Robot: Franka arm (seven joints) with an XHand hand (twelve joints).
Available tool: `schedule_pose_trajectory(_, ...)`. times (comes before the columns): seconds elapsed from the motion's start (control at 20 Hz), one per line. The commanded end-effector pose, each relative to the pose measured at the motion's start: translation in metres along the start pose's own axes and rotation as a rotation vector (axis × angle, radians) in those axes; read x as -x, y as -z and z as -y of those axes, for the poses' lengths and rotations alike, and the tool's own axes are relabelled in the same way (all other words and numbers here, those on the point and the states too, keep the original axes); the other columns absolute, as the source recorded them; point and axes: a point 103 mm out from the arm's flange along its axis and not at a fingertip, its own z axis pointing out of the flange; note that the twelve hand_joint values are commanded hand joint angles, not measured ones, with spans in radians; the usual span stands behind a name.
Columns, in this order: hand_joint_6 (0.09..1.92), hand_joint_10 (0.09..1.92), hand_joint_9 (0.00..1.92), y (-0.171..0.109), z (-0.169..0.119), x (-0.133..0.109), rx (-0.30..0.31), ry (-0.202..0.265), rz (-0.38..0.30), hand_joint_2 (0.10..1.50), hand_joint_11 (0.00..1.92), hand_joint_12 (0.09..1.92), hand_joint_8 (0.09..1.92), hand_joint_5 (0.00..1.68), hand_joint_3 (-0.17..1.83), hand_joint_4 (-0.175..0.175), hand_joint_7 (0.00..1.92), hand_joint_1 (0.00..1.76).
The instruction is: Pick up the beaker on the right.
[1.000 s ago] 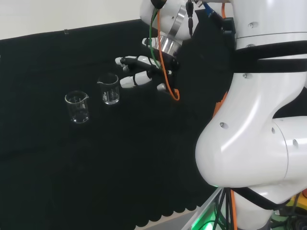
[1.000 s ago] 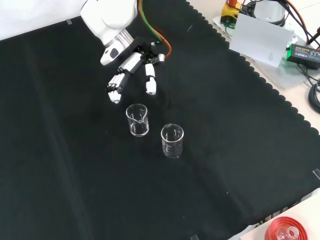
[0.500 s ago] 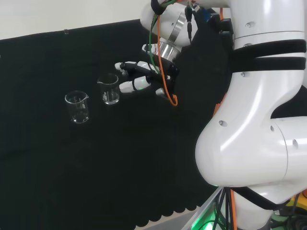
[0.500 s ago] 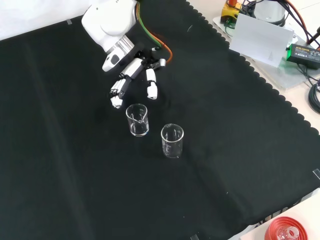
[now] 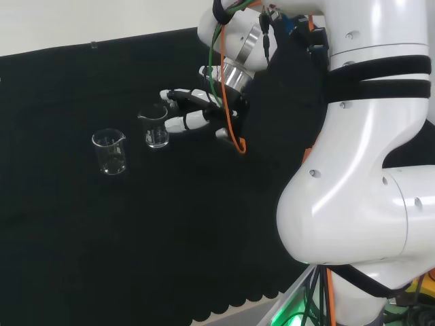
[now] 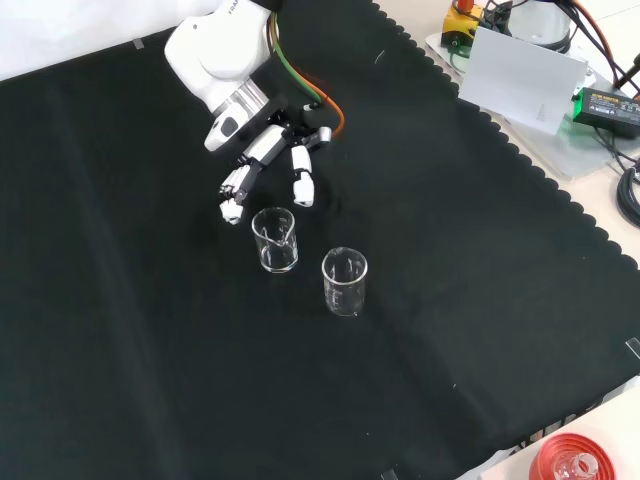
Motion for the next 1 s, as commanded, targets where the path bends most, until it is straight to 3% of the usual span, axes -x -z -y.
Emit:
schedule_pose_trajectory(0.05, 0.09, 0.75, 0.18, -0.004, -0.006, 0.0, 0.022, 0.019, -0.031, 0.84, 0.0, 0.94, 0.69, 0.1, -0.17, -0.135, 0.09, 0.81)
schedule_pose_trajectory(0.5, 0.09, 0.75, 0.2, -0.018, -0.009, 0.003, 0.045, 0.04, -0.117, 0.84, 0.0, 0.98, 0.7, 0.14, -0.17, -0.132, 0.13, 0.81)
schedule_pose_trajectory(1.0, 0.09, 0.74, 0.24, -0.022, -0.017, -0.001, 0.031, 0.058, -0.103, 0.84, 0.0, 1.05, 0.71, 0.16, -0.17, -0.131, 0.15, 0.83)
